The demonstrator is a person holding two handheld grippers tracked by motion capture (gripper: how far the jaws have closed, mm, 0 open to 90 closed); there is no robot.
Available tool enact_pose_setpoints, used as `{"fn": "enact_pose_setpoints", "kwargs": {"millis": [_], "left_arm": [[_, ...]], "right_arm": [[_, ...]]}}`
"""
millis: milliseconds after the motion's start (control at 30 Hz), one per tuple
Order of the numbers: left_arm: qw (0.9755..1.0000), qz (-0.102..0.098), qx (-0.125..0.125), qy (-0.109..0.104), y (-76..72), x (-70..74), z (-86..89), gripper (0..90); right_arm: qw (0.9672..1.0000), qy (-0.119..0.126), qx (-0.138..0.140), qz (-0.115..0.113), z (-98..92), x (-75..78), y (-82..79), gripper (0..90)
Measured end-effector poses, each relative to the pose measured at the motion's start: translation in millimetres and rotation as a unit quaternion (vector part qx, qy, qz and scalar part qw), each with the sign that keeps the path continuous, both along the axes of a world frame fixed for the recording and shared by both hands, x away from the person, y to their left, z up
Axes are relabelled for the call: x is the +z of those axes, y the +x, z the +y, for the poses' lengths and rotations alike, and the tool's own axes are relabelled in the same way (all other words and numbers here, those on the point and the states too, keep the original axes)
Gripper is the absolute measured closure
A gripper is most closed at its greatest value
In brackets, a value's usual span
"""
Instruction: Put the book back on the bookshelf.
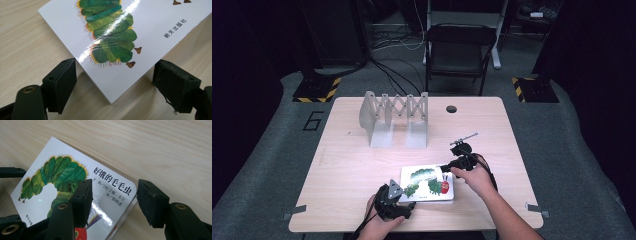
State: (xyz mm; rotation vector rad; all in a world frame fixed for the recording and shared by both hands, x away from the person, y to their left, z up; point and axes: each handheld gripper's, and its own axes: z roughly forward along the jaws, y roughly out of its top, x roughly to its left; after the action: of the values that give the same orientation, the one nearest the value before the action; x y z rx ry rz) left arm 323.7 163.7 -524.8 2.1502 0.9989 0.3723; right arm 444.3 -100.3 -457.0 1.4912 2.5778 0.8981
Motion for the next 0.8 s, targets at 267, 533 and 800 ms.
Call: {"fn": "enact_pose_setpoints", "kwargs": {"millis": [267, 533, 800], "left_arm": [[0.9999, -0.004, 0.0, 0.013, 0.3, 0.6, -1.0, 19.6], [0.9997, -0.011, 0.009, 0.019, -1.2, -0.4, -4.0, 19.2], [0.9997, -0.022, 0.011, 0.008, -2.8, -3.1, -2.5, 19.3]], "right_arm": [[1.0, -0.001, -0.001, -0.003, 2.1, 6.7, -1.6, 46.2], [0.9999, -0.005, 0.005, -0.015, 3.4, 11.1, -2.2, 46.2], [1.0, 0.004, -0.002, -0.007, 2.5, 10.7, -1.6, 46.3]]}}
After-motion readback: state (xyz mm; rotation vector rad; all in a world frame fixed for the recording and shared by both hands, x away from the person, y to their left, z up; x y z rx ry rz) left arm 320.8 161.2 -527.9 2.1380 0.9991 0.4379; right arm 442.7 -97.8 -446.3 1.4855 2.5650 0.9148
